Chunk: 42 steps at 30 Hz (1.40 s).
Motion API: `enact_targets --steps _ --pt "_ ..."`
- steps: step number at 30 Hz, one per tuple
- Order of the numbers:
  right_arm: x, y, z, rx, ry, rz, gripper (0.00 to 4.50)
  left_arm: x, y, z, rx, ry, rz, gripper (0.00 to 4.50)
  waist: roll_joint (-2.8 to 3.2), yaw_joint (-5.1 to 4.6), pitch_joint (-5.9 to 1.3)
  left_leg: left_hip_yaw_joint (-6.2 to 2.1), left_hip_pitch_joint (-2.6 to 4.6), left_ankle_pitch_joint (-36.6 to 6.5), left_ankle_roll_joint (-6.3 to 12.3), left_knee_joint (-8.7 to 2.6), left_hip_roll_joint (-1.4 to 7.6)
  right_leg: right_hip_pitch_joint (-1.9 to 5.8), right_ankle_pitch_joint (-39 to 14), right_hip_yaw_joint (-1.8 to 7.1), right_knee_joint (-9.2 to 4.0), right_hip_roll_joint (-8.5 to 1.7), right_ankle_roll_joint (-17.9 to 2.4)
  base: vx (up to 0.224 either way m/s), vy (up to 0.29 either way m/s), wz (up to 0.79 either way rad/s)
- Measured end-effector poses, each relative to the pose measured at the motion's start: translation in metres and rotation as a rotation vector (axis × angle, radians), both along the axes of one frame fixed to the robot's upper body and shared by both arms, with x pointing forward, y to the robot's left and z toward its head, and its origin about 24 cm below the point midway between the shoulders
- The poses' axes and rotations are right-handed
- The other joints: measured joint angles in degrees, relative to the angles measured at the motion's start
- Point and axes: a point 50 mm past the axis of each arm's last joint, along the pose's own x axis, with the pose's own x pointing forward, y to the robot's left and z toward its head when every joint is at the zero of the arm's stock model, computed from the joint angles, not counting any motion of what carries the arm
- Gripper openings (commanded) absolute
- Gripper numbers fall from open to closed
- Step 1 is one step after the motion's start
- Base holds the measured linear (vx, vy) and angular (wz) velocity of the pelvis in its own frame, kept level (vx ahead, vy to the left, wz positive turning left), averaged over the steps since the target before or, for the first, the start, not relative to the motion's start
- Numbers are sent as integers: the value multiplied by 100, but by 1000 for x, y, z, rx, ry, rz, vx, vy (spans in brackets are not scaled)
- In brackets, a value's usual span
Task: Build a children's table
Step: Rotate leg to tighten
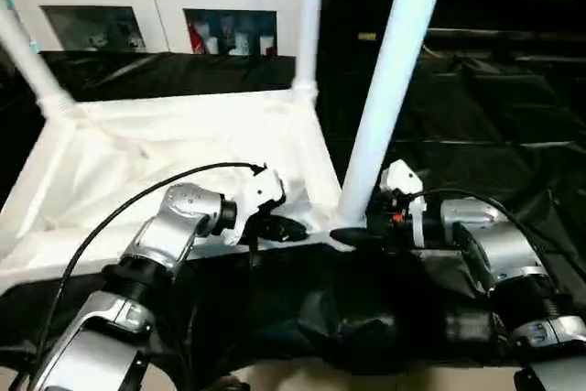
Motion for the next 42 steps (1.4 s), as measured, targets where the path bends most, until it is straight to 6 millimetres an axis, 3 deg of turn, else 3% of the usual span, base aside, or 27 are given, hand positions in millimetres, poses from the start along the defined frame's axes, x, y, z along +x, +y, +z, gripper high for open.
enact_targets --steps 7,11,17,19,25,26,28,32,33,37,42 --pt "-1 0 1 -3 15 -4 276 -2 0 -1 -5 4 -5 0 0 7 0 0 0 0 0 0 0 0 -1 0 0 0 2 0 0 0" --pt "-1 0 -2 17 18 -55 268 -1 0 -2 -14 16 25 0 -3 2 -2 0 3 0 0 2 0 4 -1 0 2 -1 1 0 0 0" --pt "14 9 -8 47 -15 -322 266 9 -9 -6 -43 -9 199 0 -5 -107 -3 -2 17 0 -1 -1 -2 6 14 1 4 0 -15 0 0 0" --pt "27 21 -10 53 -39 -501 265 19 -16 -6 -39 -33 303 0 -5 -182 -4 -4 16 1 -2 -2 -2 1 11 1 5 1 1 0 0 0" --pt "43 37 -10 78 -52 -778 265 26 -35 -5 -47 -67 437 0 1 -203 -5 -6 14 1 -3 -10 -2 -4 23 1 1 3 -15 0 0 0" --pt "43 37 -10 79 -58 -786 265 27 -36 -5 -48 -68 440 0 2 -194 -6 -5 13 1 -3 -11 -3 -3 18 1 -1 3 -8 0 0 0" --pt "42 37 -11 85 -72 -785 334 26 -36 -5 -48 -71 436 0 12 -185 -11 -5 10 1 -3 -10 -3 -3 11 2 -4 3 2 0 0 0" --pt "40 37 -12 95 -81 -760 337 26 -37 -5 -39 -86 413 0 17 -181 -12 -4 10 1 -2 -11 -2 -3 9 1 -4 3 5 0 0 0" --pt "40 35 -12 94 -83 -756 374 26 -37 -4 -39 -93 411 0 18 -181 -11 -5 10 1 -2 -12 -2 -3 9 0 -4 3 4 0 0 0" --pt "34 24 -12 79 -106 -671 381 25 -38 -4 -38 -101 390 0 20 -153 -7 -5 6 1 -2 -12 -3 -3 9 0 -4 2 4 0 0 0" --pt "18 -17 -6 45 -131 -513 381 23 -44 -3 -44 -115 340 0 36 -43 2 0 -8 0 0 -4 -5 -4 7 0 -9 -6 7 0 0 0"
